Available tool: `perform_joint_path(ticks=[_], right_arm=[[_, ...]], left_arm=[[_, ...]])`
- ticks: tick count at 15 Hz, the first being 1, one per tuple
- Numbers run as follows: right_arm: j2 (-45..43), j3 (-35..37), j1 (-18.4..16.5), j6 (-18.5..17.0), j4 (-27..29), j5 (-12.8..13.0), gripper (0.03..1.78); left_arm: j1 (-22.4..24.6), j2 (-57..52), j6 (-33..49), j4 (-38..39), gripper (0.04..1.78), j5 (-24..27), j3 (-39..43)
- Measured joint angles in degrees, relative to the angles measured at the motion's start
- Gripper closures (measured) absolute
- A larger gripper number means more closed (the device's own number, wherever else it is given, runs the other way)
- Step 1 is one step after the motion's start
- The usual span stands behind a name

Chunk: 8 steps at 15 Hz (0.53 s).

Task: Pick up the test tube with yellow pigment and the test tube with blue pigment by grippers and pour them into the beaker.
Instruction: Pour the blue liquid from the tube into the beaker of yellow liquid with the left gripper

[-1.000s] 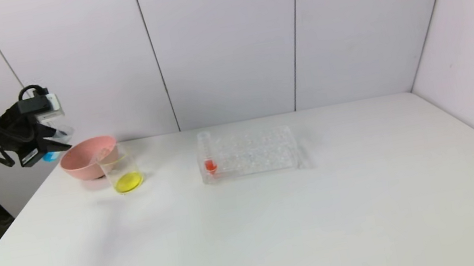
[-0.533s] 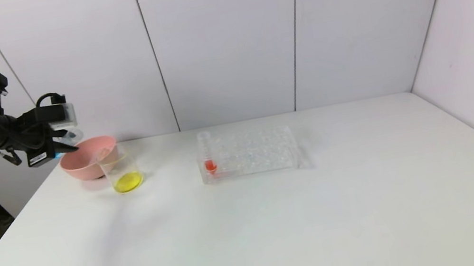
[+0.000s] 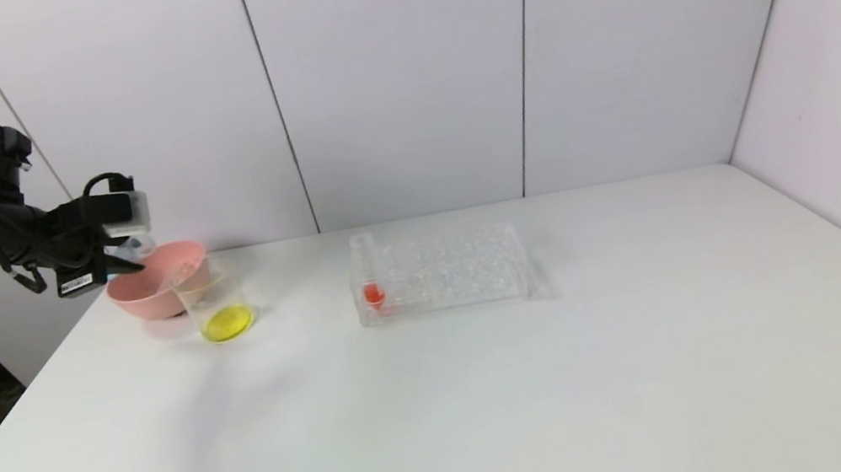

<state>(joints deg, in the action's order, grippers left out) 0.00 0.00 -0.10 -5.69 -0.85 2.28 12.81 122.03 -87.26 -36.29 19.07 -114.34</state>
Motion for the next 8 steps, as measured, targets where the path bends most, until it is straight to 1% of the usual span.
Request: perform_joint_path(ticks=[8], right_arm=[[0.0,0.0,0.0,0.0,0.0,0.0,0.10]], left_arm=[[-2.2,0.0,-0.3,-0.4,1.37,-5.7,0.0]])
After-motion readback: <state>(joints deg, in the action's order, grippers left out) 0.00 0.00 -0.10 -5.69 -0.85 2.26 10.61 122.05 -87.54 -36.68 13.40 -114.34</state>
